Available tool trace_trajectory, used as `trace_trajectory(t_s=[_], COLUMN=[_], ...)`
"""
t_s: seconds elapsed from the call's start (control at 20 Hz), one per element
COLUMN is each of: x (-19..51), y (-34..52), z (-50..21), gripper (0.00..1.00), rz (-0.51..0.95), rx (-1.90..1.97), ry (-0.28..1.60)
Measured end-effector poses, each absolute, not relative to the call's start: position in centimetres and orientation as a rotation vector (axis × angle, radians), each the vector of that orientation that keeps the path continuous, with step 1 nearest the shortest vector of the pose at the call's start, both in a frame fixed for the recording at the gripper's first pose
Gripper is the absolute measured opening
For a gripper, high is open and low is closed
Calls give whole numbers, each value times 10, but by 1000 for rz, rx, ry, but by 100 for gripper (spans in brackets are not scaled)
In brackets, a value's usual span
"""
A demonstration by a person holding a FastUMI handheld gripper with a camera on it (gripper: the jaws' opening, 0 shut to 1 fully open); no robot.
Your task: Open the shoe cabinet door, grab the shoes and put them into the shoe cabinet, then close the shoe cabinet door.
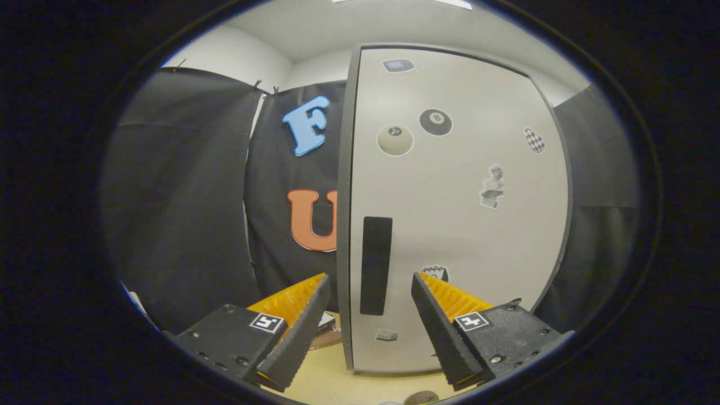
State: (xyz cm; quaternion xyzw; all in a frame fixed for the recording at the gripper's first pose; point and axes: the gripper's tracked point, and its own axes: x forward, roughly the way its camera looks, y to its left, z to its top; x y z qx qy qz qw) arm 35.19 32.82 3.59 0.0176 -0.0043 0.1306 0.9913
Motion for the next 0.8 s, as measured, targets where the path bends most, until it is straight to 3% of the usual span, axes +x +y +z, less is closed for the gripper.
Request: trace_trajectory(t_s=[0.55,0.6,0.65,0.8], x=[402,402,402,400], y=[332,334,333,331], z=[45,44,44,44], gripper=[60,46,42,40], rz=[210,213,213,217], rx=[44,60,57,47], ry=[20,25,23,29])
